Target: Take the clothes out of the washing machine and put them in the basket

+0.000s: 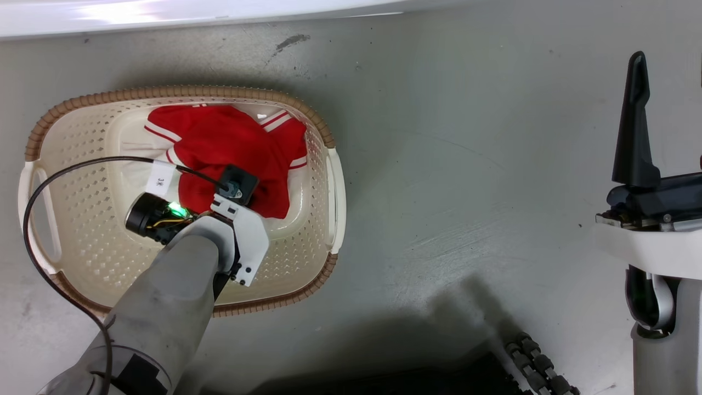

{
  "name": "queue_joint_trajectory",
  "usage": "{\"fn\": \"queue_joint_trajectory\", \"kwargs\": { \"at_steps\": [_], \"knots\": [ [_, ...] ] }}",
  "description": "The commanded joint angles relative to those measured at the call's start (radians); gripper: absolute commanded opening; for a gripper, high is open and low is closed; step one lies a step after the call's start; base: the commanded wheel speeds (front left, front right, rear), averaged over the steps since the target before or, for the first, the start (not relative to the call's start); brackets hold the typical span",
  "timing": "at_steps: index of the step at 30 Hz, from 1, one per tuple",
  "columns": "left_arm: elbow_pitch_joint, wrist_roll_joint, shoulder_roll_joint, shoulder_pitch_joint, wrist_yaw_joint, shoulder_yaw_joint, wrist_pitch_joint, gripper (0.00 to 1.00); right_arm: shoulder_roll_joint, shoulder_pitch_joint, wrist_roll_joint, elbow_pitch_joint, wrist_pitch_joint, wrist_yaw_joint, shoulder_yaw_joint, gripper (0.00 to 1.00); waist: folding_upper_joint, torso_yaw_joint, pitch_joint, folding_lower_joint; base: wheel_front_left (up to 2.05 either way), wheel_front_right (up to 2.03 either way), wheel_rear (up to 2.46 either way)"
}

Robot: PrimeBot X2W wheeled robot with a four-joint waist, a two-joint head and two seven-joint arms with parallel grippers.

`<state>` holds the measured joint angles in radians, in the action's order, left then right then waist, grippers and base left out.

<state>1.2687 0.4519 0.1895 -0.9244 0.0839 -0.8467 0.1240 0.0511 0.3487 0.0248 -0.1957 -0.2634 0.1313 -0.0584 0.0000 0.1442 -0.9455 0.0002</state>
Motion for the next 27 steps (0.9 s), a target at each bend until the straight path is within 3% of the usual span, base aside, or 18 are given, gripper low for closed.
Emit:
{"fn": "queue_joint_trajectory", "kwargs": {
  "at_steps": [1, 3, 14, 20, 27],
  "knots": [
    [0.009, 0.002, 0.003, -0.007, -0.008, -0.004, -0.023, 0.00, -0.002, 0.017, 0.006, -0.002, -0.002, -0.001, 0.002, 1.00, 0.0000, 0.003, 0.001, -0.0002, 0.00, 0.00, 0.00],
    [0.012, 0.004, 0.003, 0.004, -0.012, -0.007, -0.038, 1.00, -0.002, 0.015, 0.006, 0.004, -0.002, -0.001, 0.005, 1.00, 0.0000, 0.004, 0.010, -0.0002, 0.00, 0.00, 0.00],
    [0.016, 0.028, -0.039, 0.098, 0.022, -0.017, 0.086, 1.00, -0.001, -0.032, -0.018, 0.041, -0.002, -0.001, 0.023, 1.00, 0.0000, -0.045, 0.188, -0.0002, 0.00, 0.00, 0.00],
    [-0.034, 0.033, -0.033, 0.170, 0.031, -0.015, 0.138, 1.00, -0.001, -0.081, -0.028, 0.058, -0.002, -0.001, 0.039, 1.00, 0.0000, -0.066, 0.306, -0.0002, 0.00, 0.00, 0.00],
    [-0.314, 0.016, 0.022, 0.277, -0.035, 0.079, 0.141, 1.00, -0.001, -0.132, -0.035, 0.072, -0.002, -0.001, 0.047, 1.00, 0.0000, -0.093, 0.407, -0.0002, 0.00, 0.00, 0.00]
  ]
}}
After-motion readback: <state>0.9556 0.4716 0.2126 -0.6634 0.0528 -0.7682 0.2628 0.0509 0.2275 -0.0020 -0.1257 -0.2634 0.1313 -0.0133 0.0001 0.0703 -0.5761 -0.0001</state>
